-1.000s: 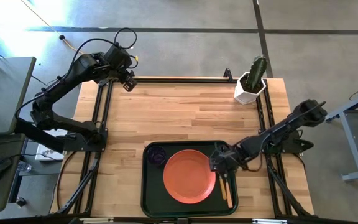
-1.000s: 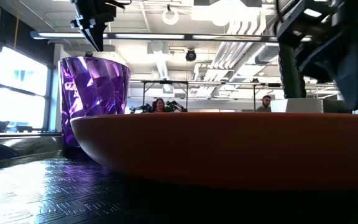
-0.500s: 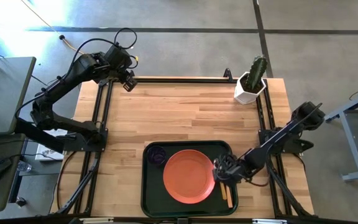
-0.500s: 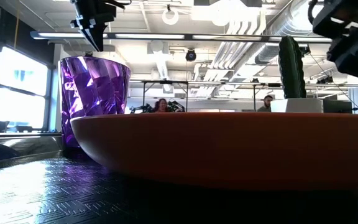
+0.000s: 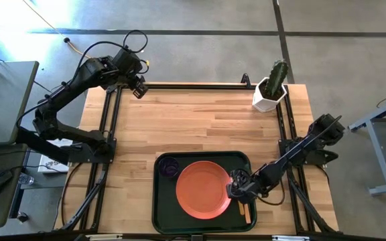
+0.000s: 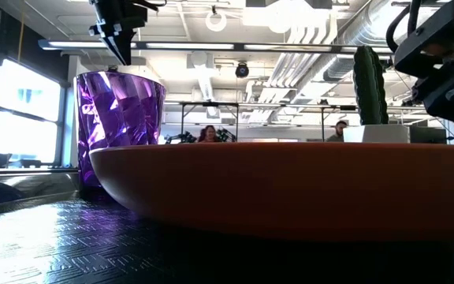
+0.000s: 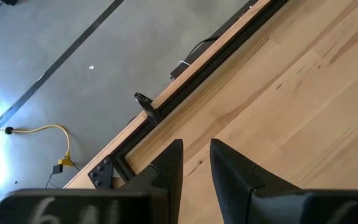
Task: Pick and place plate/cup/fork/spoon on tray
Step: Adjust the yellow spoon on the black tray
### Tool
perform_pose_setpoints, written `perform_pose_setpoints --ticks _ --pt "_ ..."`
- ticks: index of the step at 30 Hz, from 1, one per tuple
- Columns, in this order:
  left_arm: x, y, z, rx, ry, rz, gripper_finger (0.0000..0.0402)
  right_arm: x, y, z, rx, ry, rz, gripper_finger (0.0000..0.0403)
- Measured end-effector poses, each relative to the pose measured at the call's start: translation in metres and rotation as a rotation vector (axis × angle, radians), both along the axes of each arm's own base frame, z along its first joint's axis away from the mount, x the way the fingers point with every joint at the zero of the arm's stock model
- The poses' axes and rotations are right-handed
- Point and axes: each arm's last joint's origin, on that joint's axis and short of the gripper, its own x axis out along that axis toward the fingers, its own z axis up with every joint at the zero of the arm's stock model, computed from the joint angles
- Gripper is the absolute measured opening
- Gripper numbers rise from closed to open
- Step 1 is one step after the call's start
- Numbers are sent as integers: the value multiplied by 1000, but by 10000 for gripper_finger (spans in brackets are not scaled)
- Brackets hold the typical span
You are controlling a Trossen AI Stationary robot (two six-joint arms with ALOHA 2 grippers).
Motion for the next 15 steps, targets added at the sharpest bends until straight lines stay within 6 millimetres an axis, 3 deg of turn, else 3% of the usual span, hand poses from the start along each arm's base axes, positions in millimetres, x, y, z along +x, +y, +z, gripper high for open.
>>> perform_pose_setpoints --ticks 15 --pt "0 0 0 0 0 0 72 -1 -2 -3 -18 24 -4 103"
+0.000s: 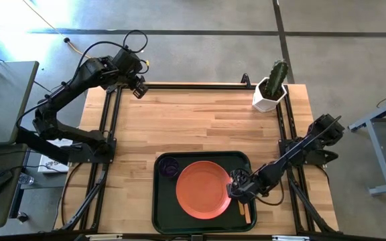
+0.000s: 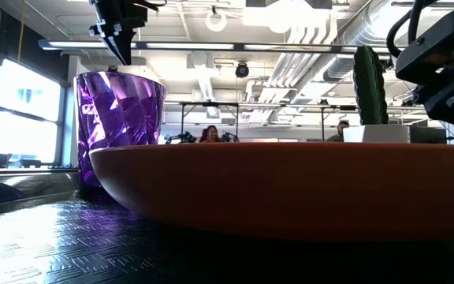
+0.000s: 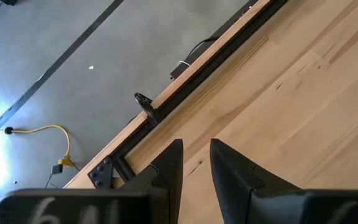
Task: Pick and place plate/cup/fork/spoon on tray
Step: Adjust the yellow spoon on the black tray
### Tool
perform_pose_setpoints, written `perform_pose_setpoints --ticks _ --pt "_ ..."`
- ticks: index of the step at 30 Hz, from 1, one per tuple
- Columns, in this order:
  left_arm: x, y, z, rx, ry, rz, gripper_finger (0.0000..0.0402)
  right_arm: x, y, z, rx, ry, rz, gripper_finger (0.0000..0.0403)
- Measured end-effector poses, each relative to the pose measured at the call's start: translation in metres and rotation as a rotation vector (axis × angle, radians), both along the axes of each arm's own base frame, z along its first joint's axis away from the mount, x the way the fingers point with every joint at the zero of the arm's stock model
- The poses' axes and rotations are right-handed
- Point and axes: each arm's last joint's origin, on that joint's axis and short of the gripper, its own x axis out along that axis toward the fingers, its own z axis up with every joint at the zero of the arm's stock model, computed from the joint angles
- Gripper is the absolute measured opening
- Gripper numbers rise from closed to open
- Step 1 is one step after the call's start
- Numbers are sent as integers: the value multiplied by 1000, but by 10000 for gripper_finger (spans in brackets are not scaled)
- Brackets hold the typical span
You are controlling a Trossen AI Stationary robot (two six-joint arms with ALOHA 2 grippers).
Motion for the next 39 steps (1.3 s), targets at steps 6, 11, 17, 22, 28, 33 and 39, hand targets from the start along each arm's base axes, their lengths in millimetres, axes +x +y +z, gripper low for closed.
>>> perform_pose_setpoints --ticks 6,11,17,22,28,33,39 --pt "0 0 0 0 0 0 72 1 -1 -4 -11 15 -5 103" --pt "0 0 0 0 0 0 72 2 -1 -6 -12 18 -6 103" --pt "0 0 0 0 -1 0 72 4 2 -6 21 -1 0 103" --pt "0 0 0 3 -4 0 72 4 2 -6 33 4 5 103" --pt "1 0 0 5 -6 0 72 4 2 -6 33 11 7 103" --pt "0 0 0 5 -6 0 72 5 1 -6 22 2 -1 103" --pt "0 0 0 5 -6 0 72 5 0 -6 25 4 -2 103"
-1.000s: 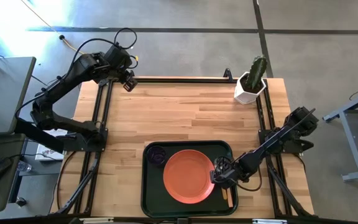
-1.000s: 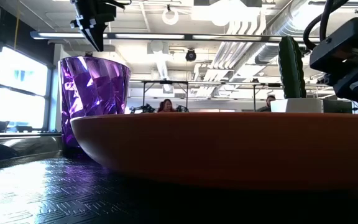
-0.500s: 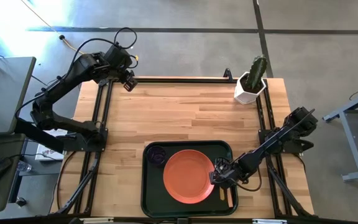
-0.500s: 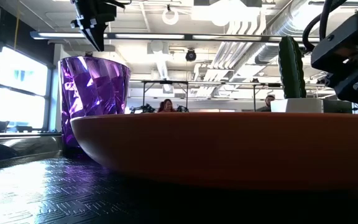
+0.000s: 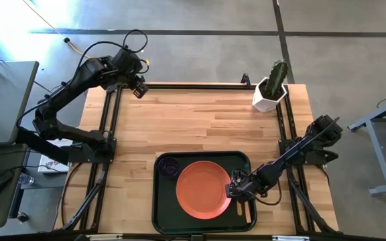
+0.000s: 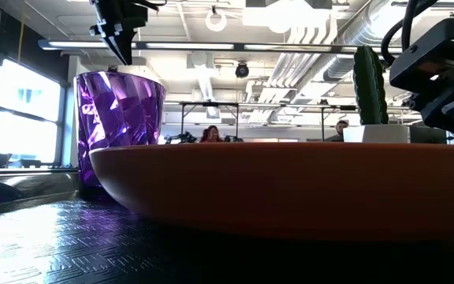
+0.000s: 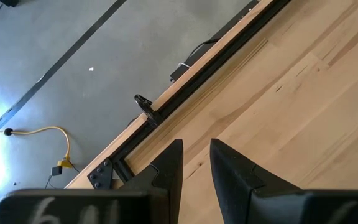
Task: Pick and place plate/cup/fork/spoon on tray
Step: Adjust the yellow spoon on the black tray, then return to Home Position
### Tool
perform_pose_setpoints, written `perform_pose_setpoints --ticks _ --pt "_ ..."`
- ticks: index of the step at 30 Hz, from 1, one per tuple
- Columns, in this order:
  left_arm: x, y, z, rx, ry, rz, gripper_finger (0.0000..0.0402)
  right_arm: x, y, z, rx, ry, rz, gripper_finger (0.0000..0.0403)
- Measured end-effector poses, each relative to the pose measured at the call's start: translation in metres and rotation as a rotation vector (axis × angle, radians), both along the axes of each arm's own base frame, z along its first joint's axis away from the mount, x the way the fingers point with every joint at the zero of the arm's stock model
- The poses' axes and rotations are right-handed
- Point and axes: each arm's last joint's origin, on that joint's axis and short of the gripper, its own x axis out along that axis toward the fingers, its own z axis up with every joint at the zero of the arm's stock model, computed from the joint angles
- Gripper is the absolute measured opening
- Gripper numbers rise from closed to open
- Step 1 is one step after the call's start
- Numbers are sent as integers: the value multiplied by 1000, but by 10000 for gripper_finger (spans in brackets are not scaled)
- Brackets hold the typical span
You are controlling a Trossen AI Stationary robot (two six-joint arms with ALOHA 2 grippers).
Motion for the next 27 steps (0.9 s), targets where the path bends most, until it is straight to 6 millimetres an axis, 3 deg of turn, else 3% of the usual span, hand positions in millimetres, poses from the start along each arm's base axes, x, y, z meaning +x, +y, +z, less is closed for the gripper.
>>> perform_pose_setpoints --ticks 14,27 --pt "0 0 0 0 0 0 72 -2 -2 6 8 -2 -13 103" --pt "0 0 0 3 15 -25 72 -16 -18 38 -85 -75 -100 103"
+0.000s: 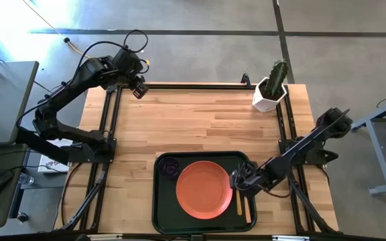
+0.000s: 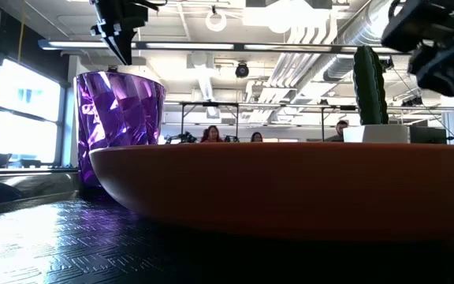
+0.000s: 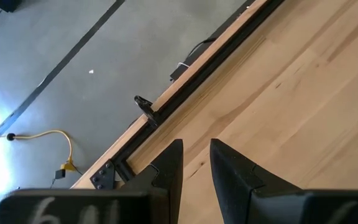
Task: Pick and place plate/cup/fork/spoon on tray
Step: Return to Home Position
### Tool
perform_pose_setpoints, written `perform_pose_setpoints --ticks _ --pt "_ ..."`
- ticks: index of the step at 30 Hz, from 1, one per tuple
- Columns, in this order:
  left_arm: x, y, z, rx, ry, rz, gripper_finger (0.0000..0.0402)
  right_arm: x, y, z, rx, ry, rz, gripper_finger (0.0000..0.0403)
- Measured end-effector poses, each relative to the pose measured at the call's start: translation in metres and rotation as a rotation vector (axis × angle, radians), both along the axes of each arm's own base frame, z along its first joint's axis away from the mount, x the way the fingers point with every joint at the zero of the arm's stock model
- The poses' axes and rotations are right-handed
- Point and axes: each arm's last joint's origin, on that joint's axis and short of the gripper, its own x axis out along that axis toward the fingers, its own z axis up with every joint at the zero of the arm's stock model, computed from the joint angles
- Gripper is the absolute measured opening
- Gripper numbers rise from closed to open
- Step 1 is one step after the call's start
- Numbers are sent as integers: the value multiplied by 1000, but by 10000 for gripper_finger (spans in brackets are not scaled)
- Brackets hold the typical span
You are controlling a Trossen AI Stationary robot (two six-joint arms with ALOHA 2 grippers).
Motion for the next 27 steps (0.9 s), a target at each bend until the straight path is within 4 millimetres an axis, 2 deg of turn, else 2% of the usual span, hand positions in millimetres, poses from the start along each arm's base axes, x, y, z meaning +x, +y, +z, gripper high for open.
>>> perform_pose_setpoints --ticks 6,16,22,27 --pt "2 -2 -1 -54 -42 -48 72 -3 -21 21 -159 -121 -34 103" --pt "7 -6 -1 -212 -194 -122 72 -16 -72 69 -576 -342 12 103" --pt "12 -8 1 -289 -319 -76 72 -39 -106 106 -813 -425 131 103" --pt "28 -16 6 -293 -442 -95 72 -71 -133 135 -976 -490 241 103"
